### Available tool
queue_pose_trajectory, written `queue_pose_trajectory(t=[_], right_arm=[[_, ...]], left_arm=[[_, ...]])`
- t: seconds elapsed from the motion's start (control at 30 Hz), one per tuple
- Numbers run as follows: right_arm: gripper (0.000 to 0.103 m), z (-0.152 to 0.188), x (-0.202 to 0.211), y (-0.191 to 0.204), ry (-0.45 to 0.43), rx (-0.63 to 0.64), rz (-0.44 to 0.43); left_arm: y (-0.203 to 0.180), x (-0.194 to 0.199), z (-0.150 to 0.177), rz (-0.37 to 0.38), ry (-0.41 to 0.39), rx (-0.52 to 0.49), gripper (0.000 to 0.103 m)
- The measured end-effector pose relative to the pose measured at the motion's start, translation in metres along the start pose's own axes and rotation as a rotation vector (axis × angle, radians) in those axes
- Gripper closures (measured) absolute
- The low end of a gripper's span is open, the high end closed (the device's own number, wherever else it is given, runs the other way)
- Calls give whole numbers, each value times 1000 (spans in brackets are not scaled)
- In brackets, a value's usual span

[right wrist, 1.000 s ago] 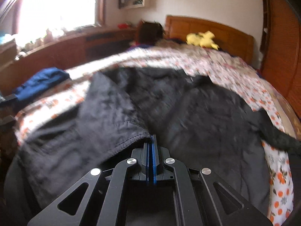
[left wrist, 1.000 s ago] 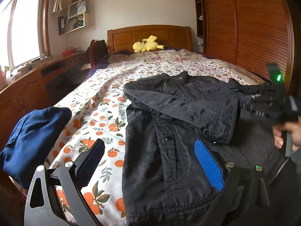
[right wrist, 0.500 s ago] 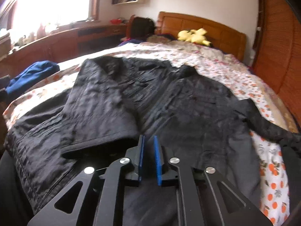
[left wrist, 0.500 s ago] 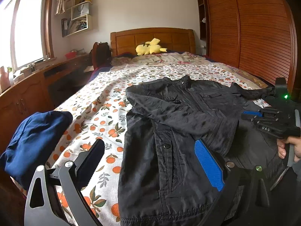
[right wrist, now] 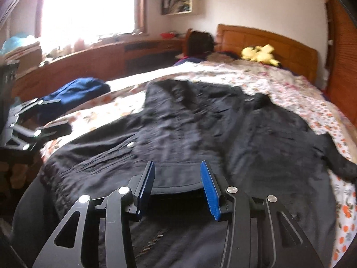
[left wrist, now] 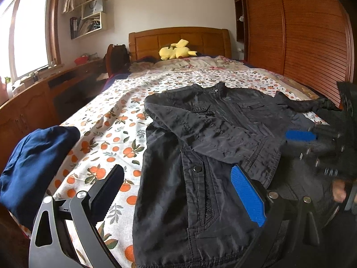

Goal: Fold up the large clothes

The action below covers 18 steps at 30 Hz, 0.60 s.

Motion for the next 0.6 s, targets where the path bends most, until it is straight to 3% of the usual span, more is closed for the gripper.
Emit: queue_pose_trajectory(t=[0.17, 0.5, 0.53, 0.6], right_arm=[[55, 13, -19, 36, 53, 36, -72], [54, 41, -48, 39, 190, 43, -54], [55, 43, -50, 39, 200, 49, -48], [69, 44, -51, 39, 210, 64, -26]], left_arm=[[7, -1, 0, -9, -2, 6, 6], [21, 4, 7, -15, 5, 7, 4], [23, 5, 8, -16, 5, 10, 4], [26, 7, 9, -19, 6, 12, 4]])
Point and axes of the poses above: each gripper's, at about its wrist camera, not at the fingertips, and x roughly against the way its jaws point, y to its left, z to its underside, the point moved 8 cm from there along -x, roughly the way its jaws point, and after that the axes turned 14 degrees about -y, right-handed, at the moved point
